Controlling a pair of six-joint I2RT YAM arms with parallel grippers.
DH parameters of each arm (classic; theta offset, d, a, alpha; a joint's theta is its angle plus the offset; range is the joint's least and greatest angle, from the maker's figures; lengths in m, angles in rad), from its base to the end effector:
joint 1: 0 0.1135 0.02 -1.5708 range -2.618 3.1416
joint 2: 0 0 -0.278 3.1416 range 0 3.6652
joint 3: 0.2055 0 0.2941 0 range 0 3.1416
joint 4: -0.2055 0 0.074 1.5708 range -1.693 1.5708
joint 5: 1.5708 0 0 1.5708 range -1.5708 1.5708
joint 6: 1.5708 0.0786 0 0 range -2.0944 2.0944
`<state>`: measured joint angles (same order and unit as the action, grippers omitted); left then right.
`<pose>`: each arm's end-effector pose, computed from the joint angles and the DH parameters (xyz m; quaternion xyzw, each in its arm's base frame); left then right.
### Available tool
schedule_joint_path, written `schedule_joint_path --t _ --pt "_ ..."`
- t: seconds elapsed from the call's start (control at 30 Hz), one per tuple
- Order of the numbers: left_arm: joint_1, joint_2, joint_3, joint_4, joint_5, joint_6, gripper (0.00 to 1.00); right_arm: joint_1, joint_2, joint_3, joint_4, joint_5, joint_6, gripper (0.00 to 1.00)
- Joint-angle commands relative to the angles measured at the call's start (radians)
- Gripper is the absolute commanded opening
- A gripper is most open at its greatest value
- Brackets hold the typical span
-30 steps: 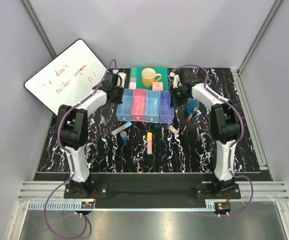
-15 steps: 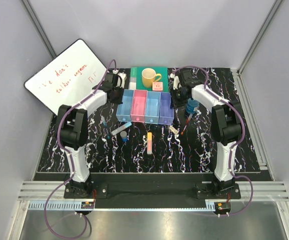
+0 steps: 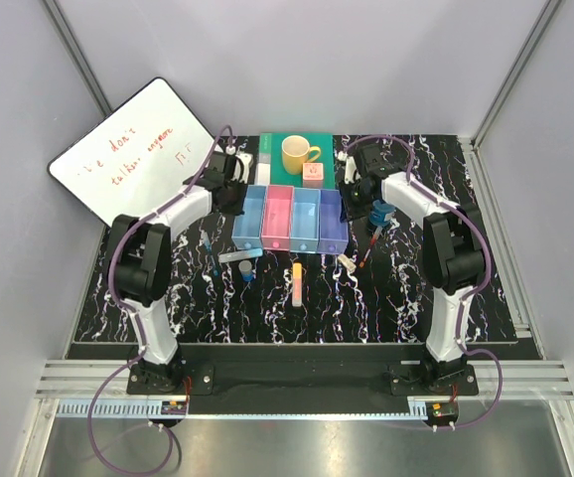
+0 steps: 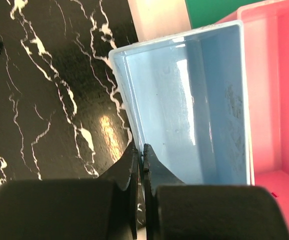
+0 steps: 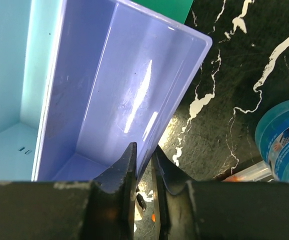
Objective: Sort the stationery into containers
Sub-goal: Move the storage box to the center of the board.
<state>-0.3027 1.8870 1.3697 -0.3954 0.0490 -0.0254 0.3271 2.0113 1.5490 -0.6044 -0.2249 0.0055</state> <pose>0.4567 -0.1467 0.1668 0.1386 0.9359 -0.0756 0.3149 0.4638 0.1759 0.1584 -0.1817 0.9454 0.1482 0.2264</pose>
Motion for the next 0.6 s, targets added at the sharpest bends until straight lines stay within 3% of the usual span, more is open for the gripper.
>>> schedule_joint_path --t 0.0,0.57 --pt "-0.072 -0.042 -0.079 -0.111 0.161 0.041 0.0 0.056 -0.04 -0.023 0.035 -0.059 -0.012 0.18" --pt "-0.11 -0.154 -0.211 -0.137 0.198 0.028 0.0 0.099 -0.132 -0.124 0.034 -0.073 -0.012 0.17"
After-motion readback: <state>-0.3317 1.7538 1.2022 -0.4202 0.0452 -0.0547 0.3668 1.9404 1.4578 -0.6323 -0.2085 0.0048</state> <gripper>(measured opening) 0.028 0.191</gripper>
